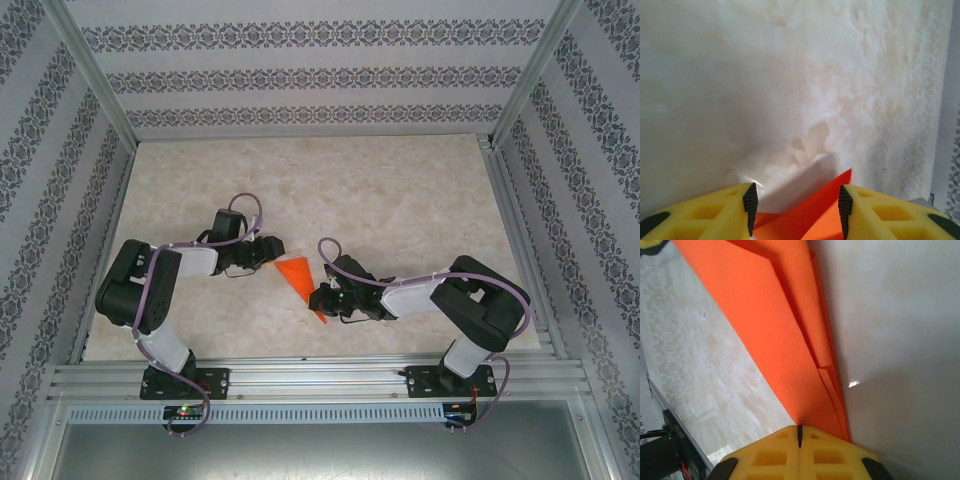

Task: Fold a paper plane with a square sheet of paper (pick it up from the middle)
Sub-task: Fold the wing for the fifth time at the center of the table.

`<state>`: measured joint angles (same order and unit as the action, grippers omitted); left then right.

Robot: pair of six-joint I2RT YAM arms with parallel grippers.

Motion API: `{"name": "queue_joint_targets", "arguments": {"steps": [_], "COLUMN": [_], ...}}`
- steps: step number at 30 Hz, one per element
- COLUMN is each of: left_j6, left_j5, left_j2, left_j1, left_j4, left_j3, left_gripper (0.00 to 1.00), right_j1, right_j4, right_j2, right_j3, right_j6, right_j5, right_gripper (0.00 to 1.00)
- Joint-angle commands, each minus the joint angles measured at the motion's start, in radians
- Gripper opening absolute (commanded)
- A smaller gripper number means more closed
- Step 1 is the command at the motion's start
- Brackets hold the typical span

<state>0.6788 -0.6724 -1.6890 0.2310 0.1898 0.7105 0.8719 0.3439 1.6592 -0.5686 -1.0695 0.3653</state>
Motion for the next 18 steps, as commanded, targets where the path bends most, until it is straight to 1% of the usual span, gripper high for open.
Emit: {"name": "queue_joint_targets", "arguments": {"steps": [1,4,6,7,10,14,16,18], "left_j6": [-0.062,-0.034,-0.015,-0.005,0.009,0.038,0.062,0.088], "left_j5": [0.043,0.035,0.037,0.039,0.072,0.119,0.135,0.126], "left_j2": [0.082,0.165,0.222,0.254,0.307,0.294,0.257,0.215], "left_j1": [-0.022,-0.018,0.005,0.027,0.129,0.264,0.294,0.311], "left_j4": [-0.122,-0.143,-0.149,-0.147,-0.165,-0.135,-0.104,-0.049], "left_j3": [0.048,0.047,0.032,0.020,-0.001,-0.022,-0.031,-0.042], "left_gripper": [0.50,0.51,0.51,0.50,0.48,0.44,0.44,0.42], "right_j1": [0.000,0.001,0.001,0.001,0.002,0.003,0.005,0.006], "right_j4": [-0.177,-0.172,-0.172,-0.174,-0.170,-0.164,-0.144,-0.136], "right_j2": [0.059,0.057,0.059,0.060,0.061,0.061,0.060,0.063], "right_j3": [0.022,0.008,-0.005,-0.012,-0.019,-0.013,-0.006,-0.002], "right_j6": [0.012,0.007,0.006,0.005,0.000,-0.009,-0.018,-0.021], "right_j5": [0.010,0.006,0.003,0.003,-0.008,-0.021,-0.025,-0.030], "right_gripper": [0.01,0.01,0.02,0.02,0.02,0.03,0.03,0.03]}}
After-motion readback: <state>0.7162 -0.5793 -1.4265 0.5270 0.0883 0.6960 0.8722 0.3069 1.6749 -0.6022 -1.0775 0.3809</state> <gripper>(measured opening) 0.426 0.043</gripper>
